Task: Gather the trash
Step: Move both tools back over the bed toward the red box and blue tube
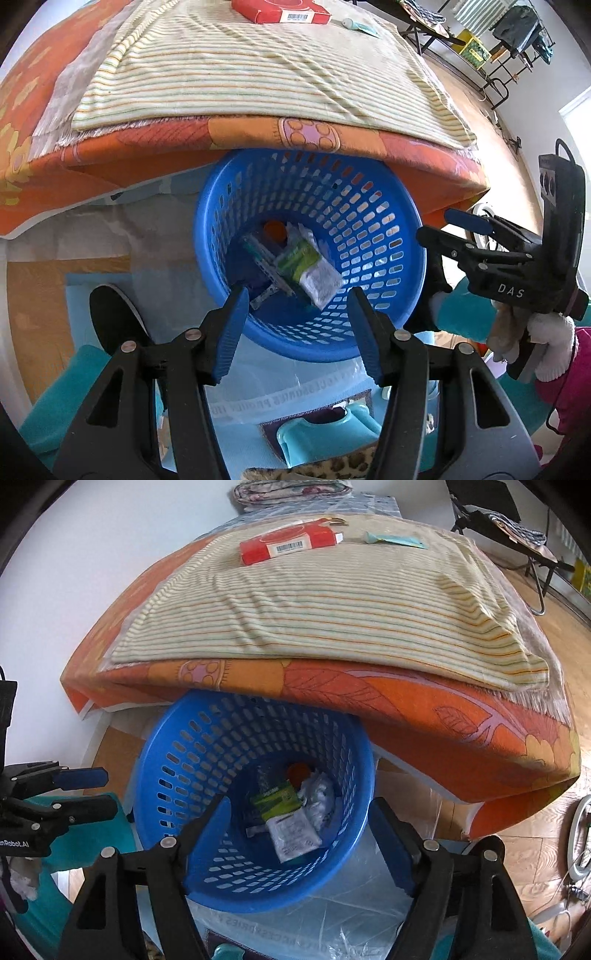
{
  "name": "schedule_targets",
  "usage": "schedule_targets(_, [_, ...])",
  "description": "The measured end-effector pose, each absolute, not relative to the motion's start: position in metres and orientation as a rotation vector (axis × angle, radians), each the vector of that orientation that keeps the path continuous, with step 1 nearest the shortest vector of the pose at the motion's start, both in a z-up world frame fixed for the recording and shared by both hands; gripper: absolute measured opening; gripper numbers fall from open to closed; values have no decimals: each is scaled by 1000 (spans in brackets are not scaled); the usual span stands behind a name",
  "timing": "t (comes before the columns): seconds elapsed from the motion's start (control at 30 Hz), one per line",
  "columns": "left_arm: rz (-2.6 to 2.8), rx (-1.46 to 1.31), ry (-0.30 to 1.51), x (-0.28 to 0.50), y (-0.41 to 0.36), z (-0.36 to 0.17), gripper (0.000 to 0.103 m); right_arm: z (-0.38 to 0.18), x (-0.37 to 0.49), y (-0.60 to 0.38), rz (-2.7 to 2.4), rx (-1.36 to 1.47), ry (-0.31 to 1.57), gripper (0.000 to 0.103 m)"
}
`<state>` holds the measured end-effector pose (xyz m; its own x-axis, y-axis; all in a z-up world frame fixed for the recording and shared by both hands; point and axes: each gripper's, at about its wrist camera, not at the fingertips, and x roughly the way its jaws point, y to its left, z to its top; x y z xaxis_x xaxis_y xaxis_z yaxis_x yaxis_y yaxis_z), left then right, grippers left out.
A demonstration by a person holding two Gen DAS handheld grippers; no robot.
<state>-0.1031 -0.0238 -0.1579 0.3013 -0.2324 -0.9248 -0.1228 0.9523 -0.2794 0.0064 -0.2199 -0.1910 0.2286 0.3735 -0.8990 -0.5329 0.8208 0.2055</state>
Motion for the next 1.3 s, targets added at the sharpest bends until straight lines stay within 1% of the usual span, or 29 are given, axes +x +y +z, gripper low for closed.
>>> schedule_targets(0.3, [-74,-300,1237,-88,-24,-145,57,-180,5,-220,635,-144,1159,80])
schedule_targets(0.6, [-87,-204,1169,-54,-22,-117,57,-161,14,-223,630,-108,1124,81])
schedule_targets(0.63, [-90,-199,1160,-49,-21,-113,58,-159,16,-223,628,-102,1123,82])
schedule_targets(0.7, [-103,-203,1135,-38,-17,-106,65,-155,21,-223,625,-91,1119,86])
schedule_targets(0.73, [-111,-206,1125,-32,-14,-103,66,-153,24,-223,626,-86,1117,86])
schedule_targets(1.13, [-101,-201,1009,73,21,-74,67,-120,78,-209,640,-88,1086,86])
schedule_targets(1.3, [-77,-278,975,128,44,-76,67,-109,111,-206,650,-79,1070,86])
